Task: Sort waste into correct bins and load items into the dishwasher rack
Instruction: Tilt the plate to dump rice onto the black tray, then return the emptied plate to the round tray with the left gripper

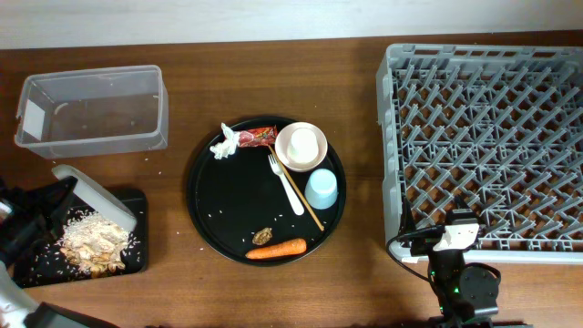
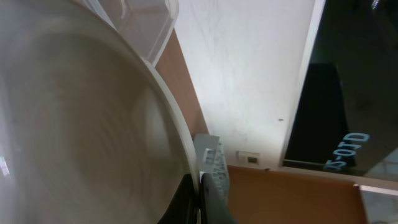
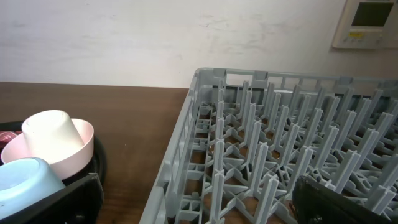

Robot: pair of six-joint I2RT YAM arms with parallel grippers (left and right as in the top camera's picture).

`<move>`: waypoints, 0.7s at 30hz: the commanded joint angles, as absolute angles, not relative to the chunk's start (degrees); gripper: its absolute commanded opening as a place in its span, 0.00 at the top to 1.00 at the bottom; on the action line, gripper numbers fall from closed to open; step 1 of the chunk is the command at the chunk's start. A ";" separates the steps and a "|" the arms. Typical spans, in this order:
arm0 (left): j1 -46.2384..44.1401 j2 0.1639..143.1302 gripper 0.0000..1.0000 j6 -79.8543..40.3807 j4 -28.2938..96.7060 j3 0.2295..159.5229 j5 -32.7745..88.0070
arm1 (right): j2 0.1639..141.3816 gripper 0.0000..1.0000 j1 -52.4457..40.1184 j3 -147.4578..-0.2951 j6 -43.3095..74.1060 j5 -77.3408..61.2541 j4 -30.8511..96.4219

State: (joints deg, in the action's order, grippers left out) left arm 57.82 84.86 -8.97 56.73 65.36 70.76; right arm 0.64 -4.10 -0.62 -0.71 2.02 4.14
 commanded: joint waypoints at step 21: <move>27.29 62.98 1.00 -11.68 63.48 75.92 41.56 | 0.21 0.01 -3.68 -0.32 -1.08 1.93 4.56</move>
State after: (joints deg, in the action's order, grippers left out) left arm 35.05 64.93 -8.38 63.29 74.35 52.14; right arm 0.64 -4.10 -0.62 -0.73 2.04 4.14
